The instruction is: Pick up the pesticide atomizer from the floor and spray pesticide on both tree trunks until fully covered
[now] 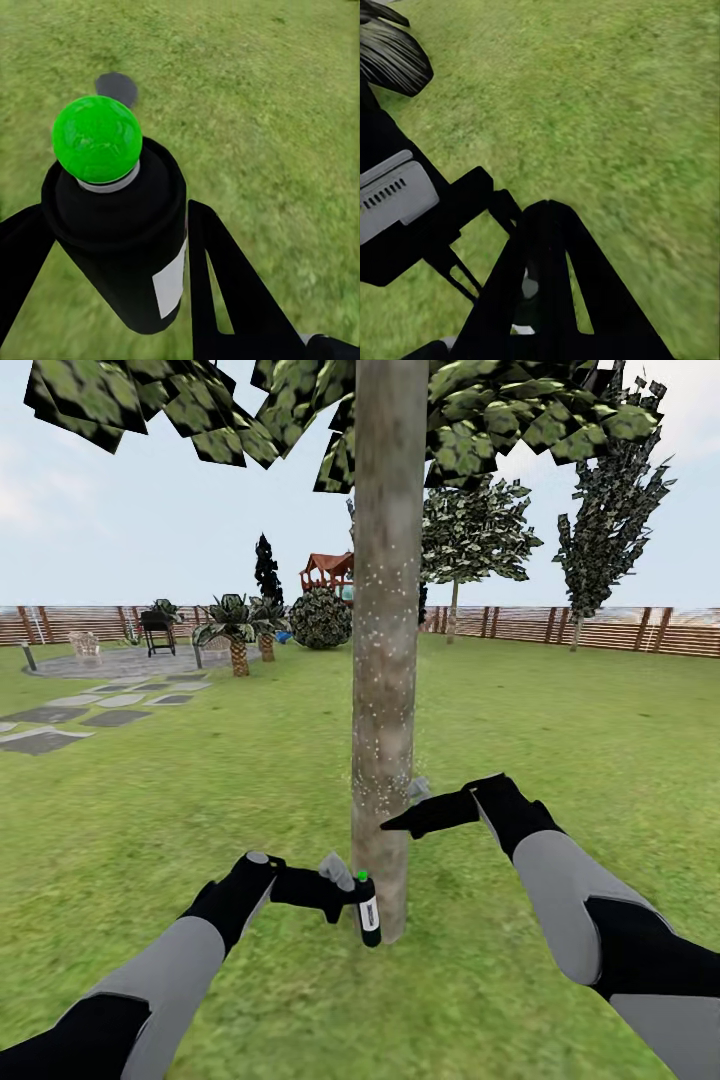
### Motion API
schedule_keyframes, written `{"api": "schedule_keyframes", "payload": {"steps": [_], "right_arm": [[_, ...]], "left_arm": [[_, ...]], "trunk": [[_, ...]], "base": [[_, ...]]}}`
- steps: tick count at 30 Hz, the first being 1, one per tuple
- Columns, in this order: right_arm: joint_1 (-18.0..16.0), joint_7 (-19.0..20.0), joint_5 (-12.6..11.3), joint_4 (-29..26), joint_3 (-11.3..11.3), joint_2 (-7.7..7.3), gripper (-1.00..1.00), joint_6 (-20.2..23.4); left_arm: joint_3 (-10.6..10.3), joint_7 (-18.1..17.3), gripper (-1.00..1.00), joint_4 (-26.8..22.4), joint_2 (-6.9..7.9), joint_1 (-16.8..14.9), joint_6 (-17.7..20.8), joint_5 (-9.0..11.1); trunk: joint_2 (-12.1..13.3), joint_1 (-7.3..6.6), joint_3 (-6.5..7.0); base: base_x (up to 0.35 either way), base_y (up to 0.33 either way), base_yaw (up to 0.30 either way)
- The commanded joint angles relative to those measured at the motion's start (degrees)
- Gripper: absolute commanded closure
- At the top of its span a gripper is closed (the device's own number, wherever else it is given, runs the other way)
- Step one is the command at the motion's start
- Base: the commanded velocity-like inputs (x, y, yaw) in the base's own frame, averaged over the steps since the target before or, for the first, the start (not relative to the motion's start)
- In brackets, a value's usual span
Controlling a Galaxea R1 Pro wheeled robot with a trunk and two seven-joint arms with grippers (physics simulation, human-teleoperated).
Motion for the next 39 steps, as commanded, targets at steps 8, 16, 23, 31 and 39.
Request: {"api": "schedule_keyframes", "payload": {"steps": [8, 16, 23, 31, 39], "right_arm": [[0.0, 0.0, 0.0, 0.0, 0.4, 0.81, 1.00, 0.0], [0.0, -0.1, 0.0, 0.6, 5.8, 2.44, 1.00, 0.0], [0.1, -0.6, 0.0, 3.4, 6.3, 2.77, 1.00, -0.2], [0.1, -0.9, 0.0, 3.5, 6.4, 3.05, 1.00, -0.2], [0.1, -2.5, 0.1, 4.4, 6.3, 3.72, 1.00, -0.2]], "left_arm": [[0.5, 0.0, 1.00, 0.0, 0.01, 0.0, 0.0, 0.1], [2.6, 0.0, 1.00, -0.1, 0.00, 0.0, 0.1, 0.1], [3.0, 0.0, 1.00, -0.1, -0.06, 0.0, 0.1, 0.1], [3.0, 0.0, 1.00, -0.1, -0.08, 0.0, 0.0, 0.1], [2.7, 0.0, 1.00, -0.2, -0.16, 0.0, 0.0, 0.1]], "trunk": [[0.0, 0.00, 0.00], [0.0, 0.00, 0.00], [0.0, 0.00, 0.00], [0.0, 0.00, 0.00], [0.0, 0.00, 0.00]], "base": [[0.000, 0.000, 0.000], [0.000, 0.000, 0.000], [0.000, 0.000, 0.000], [0.000, 0.000, 0.000], [0.000, 0.000, 0.000]]}}
